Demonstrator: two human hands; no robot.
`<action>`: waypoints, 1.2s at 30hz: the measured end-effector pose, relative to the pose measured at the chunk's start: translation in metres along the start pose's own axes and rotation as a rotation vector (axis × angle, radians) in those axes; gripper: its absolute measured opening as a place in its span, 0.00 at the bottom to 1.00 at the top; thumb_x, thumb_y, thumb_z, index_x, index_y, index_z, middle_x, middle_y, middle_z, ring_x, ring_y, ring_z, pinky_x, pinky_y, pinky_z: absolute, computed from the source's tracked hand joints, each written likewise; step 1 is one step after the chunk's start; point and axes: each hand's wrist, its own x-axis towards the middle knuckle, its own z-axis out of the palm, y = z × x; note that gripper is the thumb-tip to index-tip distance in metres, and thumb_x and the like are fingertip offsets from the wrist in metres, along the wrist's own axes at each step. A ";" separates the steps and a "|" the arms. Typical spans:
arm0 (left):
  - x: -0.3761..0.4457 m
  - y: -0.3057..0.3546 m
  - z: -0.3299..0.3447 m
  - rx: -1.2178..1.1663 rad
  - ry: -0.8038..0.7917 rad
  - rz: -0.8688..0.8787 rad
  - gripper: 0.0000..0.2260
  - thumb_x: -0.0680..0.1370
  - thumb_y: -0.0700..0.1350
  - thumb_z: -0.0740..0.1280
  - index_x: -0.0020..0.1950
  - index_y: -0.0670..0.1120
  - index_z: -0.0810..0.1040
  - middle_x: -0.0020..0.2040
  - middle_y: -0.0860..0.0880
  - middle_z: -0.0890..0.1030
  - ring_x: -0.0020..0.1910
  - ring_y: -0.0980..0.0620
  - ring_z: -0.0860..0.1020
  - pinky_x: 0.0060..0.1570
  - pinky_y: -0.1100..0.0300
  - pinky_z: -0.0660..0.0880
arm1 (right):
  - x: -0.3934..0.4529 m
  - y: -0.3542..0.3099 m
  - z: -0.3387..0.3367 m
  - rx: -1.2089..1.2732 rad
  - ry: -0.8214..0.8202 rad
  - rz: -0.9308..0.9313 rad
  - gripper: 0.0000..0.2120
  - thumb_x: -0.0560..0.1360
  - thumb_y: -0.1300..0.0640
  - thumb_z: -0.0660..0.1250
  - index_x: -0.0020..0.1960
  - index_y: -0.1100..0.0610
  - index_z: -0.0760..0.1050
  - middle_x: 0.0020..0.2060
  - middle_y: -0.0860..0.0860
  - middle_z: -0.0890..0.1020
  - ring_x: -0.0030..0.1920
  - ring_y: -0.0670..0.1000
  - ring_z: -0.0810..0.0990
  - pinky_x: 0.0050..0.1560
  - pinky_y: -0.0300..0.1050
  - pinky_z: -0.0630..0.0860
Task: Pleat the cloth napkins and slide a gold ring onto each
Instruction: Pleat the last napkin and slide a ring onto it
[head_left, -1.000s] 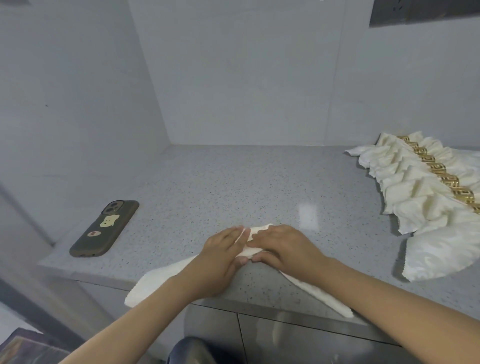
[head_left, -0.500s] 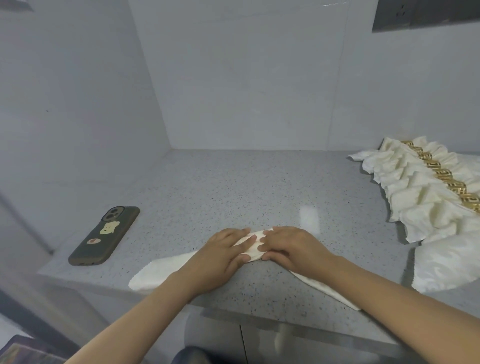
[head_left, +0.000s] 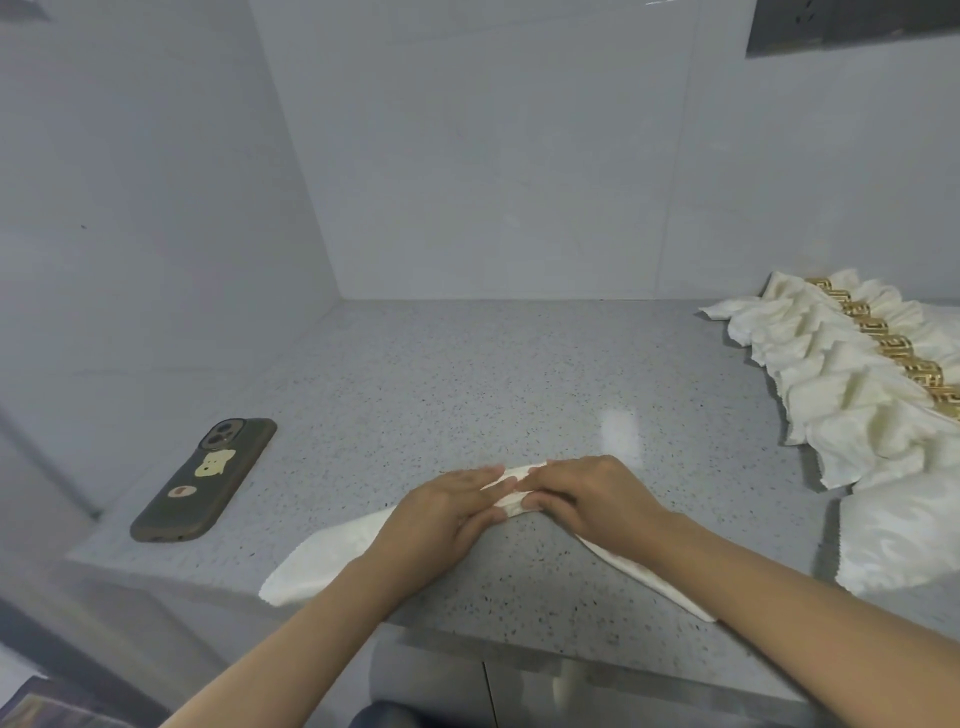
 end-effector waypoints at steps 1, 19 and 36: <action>0.002 0.001 0.001 -0.047 0.026 -0.043 0.18 0.78 0.54 0.61 0.64 0.49 0.78 0.62 0.51 0.79 0.60 0.58 0.76 0.62 0.65 0.69 | 0.001 0.000 0.001 -0.011 0.021 -0.004 0.11 0.76 0.49 0.63 0.52 0.51 0.81 0.40 0.45 0.85 0.37 0.44 0.82 0.34 0.41 0.79; 0.032 0.011 -0.001 0.289 -0.244 -0.068 0.19 0.80 0.45 0.57 0.70 0.44 0.72 0.73 0.43 0.67 0.70 0.47 0.67 0.72 0.56 0.57 | 0.000 0.000 0.000 -0.101 -0.116 0.043 0.20 0.72 0.36 0.61 0.50 0.49 0.81 0.46 0.43 0.82 0.51 0.48 0.79 0.47 0.41 0.76; 0.027 -0.001 0.008 -0.077 -0.073 -0.153 0.19 0.75 0.54 0.62 0.61 0.45 0.80 0.50 0.44 0.80 0.53 0.47 0.73 0.52 0.69 0.61 | 0.002 -0.005 -0.004 -0.036 -0.093 0.190 0.19 0.75 0.41 0.60 0.48 0.53 0.82 0.42 0.46 0.83 0.41 0.48 0.81 0.39 0.45 0.79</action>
